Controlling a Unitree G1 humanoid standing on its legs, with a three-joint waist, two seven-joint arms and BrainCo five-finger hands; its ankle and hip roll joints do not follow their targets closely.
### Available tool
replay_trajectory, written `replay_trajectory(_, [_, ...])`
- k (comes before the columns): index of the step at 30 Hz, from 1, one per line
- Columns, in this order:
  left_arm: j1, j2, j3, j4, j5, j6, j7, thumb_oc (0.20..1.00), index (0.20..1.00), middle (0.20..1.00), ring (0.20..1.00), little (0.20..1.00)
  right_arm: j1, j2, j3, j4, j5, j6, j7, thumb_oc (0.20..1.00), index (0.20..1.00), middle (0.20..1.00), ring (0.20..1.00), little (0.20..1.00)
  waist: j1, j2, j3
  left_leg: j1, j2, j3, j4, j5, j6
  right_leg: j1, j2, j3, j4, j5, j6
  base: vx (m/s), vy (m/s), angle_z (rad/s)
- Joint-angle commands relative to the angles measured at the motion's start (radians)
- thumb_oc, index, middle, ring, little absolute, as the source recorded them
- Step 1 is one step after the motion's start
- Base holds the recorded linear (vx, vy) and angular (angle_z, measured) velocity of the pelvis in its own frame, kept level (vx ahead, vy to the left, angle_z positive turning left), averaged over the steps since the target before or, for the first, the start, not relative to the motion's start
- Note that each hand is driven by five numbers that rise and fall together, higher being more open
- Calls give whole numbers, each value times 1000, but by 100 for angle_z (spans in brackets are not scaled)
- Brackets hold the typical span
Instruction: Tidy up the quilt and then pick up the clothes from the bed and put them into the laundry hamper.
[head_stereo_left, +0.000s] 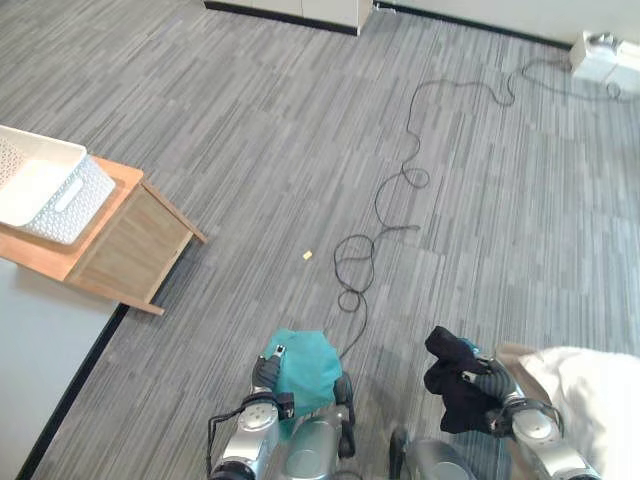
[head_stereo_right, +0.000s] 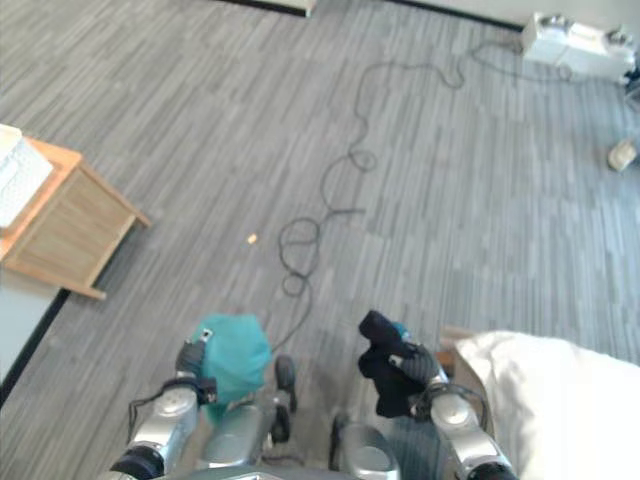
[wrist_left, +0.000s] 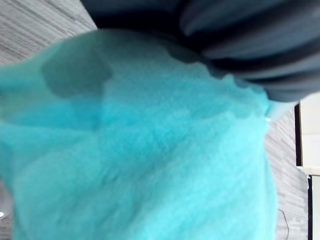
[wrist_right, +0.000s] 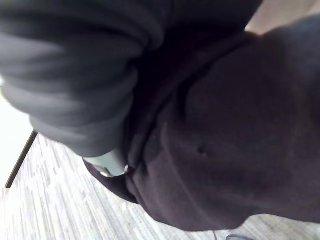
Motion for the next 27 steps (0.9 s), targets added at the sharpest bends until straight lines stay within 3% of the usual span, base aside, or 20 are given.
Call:
replay_trajectory(1, [-48,45,-20,-52,37,-36,35,200,200,200,200,200,-68,4,-36,-78,-45,-42,6,200,200,200,200,200,-4,1,11,170,24,-133,-108,-38,88,23,8,-54,-19,139,-3,587,-94,67])
replay_trajectory(3, [-55,47,-28,-59,40,-38,32,200,200,200,200,200,-62,5,-38,-83,-44,-39,8,200,200,200,200,200,-19,2,12,180,32,-154,-108,-38,80,-4,17,-68,-74,124,-10,446,-142,122])
replay_trajectory(4, [-76,55,-45,-71,51,-42,29,200,200,200,200,200,-57,3,-37,-69,-39,-40,3,200,200,200,200,200,-46,-6,7,199,34,-214,-108,-52,57,-10,29,-56,-299,61,-37,573,-246,149])
replay_trajectory(5, [-80,58,-50,-76,59,-45,27,200,200,200,200,200,-55,-2,-39,-62,-40,-38,-2,200,200,200,200,200,-54,-11,5,213,34,-238,-108,-65,44,-9,18,-17,-456,61,-45,566,-244,136])
replay_trajectory(6, [-80,58,-50,-76,59,-45,27,200,200,200,200,200,-55,-2,-39,-62,-40,-38,-2,200,200,200,200,200,-54,-10,4,212,35,-238,-108,-65,44,-6,19,-18,-464,66,-46,607,-312,136])
replay_trajectory(7, [-92,55,-45,-67,72,-51,31,200,200,200,200,200,-41,-4,-53,-46,-40,-34,-11,200,200,200,200,200,-80,-3,-6,238,47,-308,-108,-102,28,-70,-25,127,-665,125,-34,613,-339,112])
replay_trajectory(8, [-97,56,-44,-56,78,-54,33,200,200,200,200,200,-35,-5,-58,-41,-43,-30,-8,200,200,200,200,200,-91,-3,-6,265,61,-335,-108,-120,18,-101,-36,192,-706,153,-18,624,-336,125])
replay_trajectory(10, [-101,57,-39,-41,87,-52,38,200,200,200,200,200,-35,-7,-61,-23,-52,-24,-11,200,200,200,200,200,-99,1,-3,304,87,-350,-108,-145,8,-127,-38,215,-712,172,-4,406,-245,151])
replay_trajectory(12, [-80,55,-37,-18,83,-57,32,200,200,200,200,200,-28,-1,-60,4,-56,-20,-7,200,200,200,200,200,-91,-23,-16,361,116,-373,-103,-164,-8,-83,-63,183,-693,171,-11,585,-431,91])
replay_trajectory(13, [-67,54,-30,-7,80,-58,29,200,200,200,200,200,-27,1,-59,11,-56,-18,0,200,200,200,200,200,-87,-27,-29,365,137,-381,-62,-150,-25,-72,-64,180,-678,182,-17,618,-622,65])
replay_trajectory(14, [-46,37,-17,0,43,-59,29,200,200,200,200,200,-37,-5,-46,23,-50,-29,7,200,200,200,200,200,-69,-39,-13,268,159,-387,177,-54,-32,-12,-59,173,-664,189,-48,420,-461,88])
replay_trajectory(15, [-46,38,-17,0,43,-59,29,200,200,200,200,200,-38,-5,-46,23,-50,-29,7,200,200,200,200,200,-71,-41,-16,263,156,-389,177,-51,-32,-16,-62,173,-664,191,-48,338,-476,102])
replay_trajectory(16, [-39,28,-16,-8,22,-60,25,200,200,200,200,200,-44,-12,-40,10,-43,-33,6,200,200,200,200,200,-56,-57,3,184,147,-374,312,-16,-10,22,-70,152,-668,181,-71,279,-450,68])
replay_trajectory(17, [-24,28,-18,-21,14,-57,19,200,200,200,200,200,-56,-23,-31,2,-31,-36,0,200,200,200,200,200,-37,-87,18,87,129,-293,416,-21,19,87,-79,122,-695,166,-97,429,-556,91])
replay_trajectory(19, [-12,31,-15,-21,15,-60,3,200,200,200,200,200,-65,-28,-31,11,-29,-35,6,200,200,200,200,200,-18,-100,14,32,79,-210,384,-95,27,141,-84,83,-714,146,-97,376,-339,79])
replay_trajectory(20, [-11,31,-15,-21,15,-60,3,200,200,200,200,200,-65,-28,-30,12,-29,-35,6,200,200,200,200,200,-19,-100,15,34,78,-211,387,-99,29,146,-84,81,-716,144,-96,433,-232,37])
replay_trajectory(21, [21,28,-4,-26,15,-61,-6,200,200,200,200,200,-59,-24,-31,22,-31,-34,10,200,200,200,200,200,-7,-91,-2,20,20,-126,264,-152,55,183,-70,40,-712,108,-91,305,-139,30])
replay_trajectory(22, [21,28,-3,-26,15,-61,-6,200,200,200,200,200,-59,-24,-31,22,-31,-34,10,200,200,200,200,200,-8,-93,-4,20,19,-126,259,-148,55,181,-71,40,-712,109,-91,429,-178,31])
replay_trajectory(25, [58,14,12,-3,41,-47,-3,200,200,200,200,200,-69,-14,-35,45,-70,-17,-2,200,200,200,200,200,15,-35,-53,38,-29,40,46,-97,78,235,24,-12,-619,11,-100,491,-87,51])
replay_trajectory(27, [62,16,14,3,40,-44,-5,200,200,200,200,200,-64,-4,-35,38,-77,-16,2,200,200,200,200,200,28,-37,-63,86,-35,37,9,-108,100,230,36,-30,-510,3,-86,514,-54,-6])
